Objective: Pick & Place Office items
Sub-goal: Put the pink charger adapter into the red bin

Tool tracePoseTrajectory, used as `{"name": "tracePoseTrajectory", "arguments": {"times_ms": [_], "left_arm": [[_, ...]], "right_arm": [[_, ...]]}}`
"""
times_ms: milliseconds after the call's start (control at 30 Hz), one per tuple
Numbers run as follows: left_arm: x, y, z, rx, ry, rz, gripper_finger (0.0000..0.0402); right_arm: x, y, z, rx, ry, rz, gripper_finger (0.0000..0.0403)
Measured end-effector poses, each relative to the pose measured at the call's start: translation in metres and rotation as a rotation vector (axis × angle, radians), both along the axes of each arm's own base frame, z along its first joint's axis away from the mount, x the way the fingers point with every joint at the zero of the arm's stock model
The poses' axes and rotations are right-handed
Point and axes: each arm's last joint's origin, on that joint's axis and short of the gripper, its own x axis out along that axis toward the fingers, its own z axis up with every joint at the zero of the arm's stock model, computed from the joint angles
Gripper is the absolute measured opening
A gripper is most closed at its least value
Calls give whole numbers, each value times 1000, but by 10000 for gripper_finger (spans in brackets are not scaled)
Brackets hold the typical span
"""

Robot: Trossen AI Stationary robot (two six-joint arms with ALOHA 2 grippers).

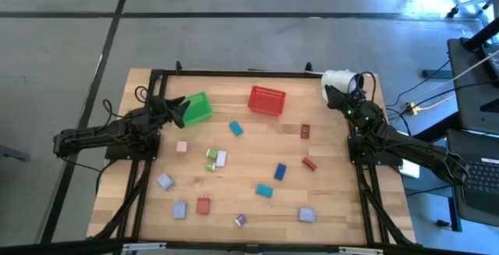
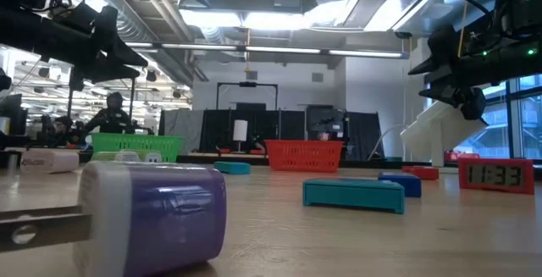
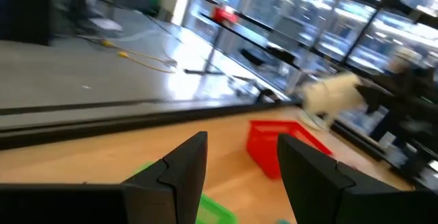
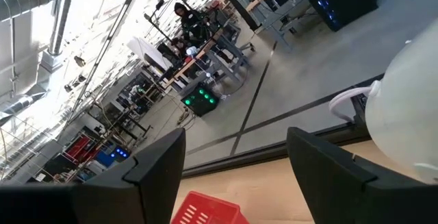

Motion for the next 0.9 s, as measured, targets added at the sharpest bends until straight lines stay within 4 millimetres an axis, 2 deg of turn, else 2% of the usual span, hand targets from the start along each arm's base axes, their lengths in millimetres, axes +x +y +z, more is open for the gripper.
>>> {"name": "tracePoseTrajectory", "arguments": {"times_ms": [233,600,733,900], "left_arm": [[4,-4,6,45,-26,-175,173],[7,-9,32,162,-264,-368,173],[10,-9,40,209,-324,-397,173],[20,-7,36,172,-293,-402,173]], "right_arm": [[0,0,0,0,0,0,258],[0,0,0,-1,1,0,258],[0,0,0,-1,1,0,258],[0,0,0,-1,1,1,258]]}}
